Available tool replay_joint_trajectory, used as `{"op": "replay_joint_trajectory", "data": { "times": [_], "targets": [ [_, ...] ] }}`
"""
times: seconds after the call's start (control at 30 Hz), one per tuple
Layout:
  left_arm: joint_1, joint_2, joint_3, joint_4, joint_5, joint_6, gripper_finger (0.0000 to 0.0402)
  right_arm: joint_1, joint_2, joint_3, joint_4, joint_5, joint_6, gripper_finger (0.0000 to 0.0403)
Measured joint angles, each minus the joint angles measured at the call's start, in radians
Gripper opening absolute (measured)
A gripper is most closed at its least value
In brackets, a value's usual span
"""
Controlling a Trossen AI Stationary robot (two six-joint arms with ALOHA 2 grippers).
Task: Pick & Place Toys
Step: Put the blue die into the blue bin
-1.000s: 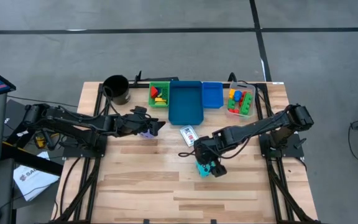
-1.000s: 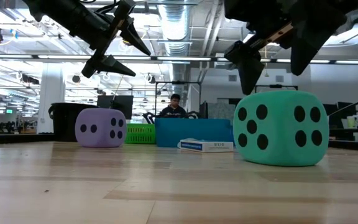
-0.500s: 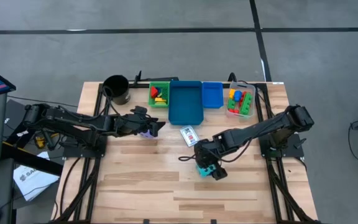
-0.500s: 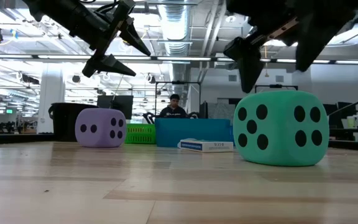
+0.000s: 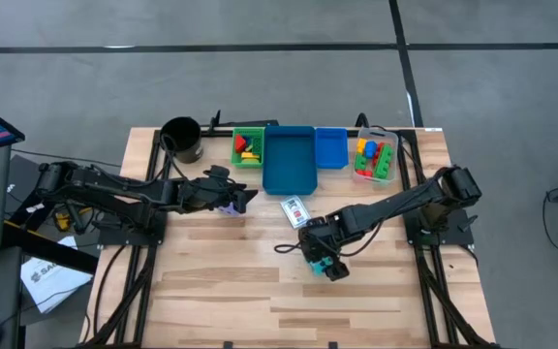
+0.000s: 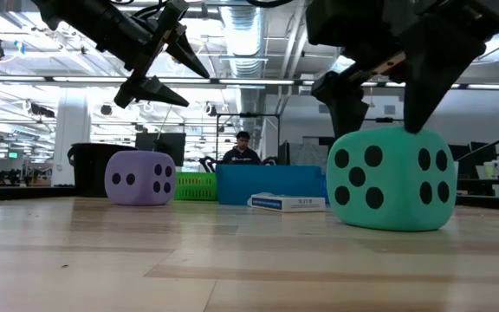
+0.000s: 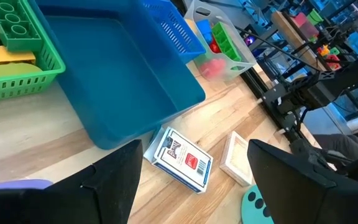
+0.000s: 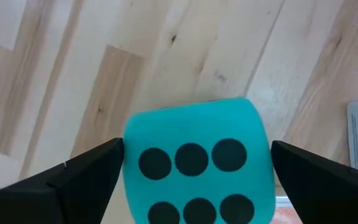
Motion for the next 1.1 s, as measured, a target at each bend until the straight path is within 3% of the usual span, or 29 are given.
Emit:
{"op": "replay_joint_trajectory", "data": {
  "times": [1.1],
  "targets": [
    [0.000,0.000,0.000,-0.001,0.000,0.001,0.0285,-0.001,0.012,0.000,-0.006,-0.004,-0.006,0.0400]
  ]
}}
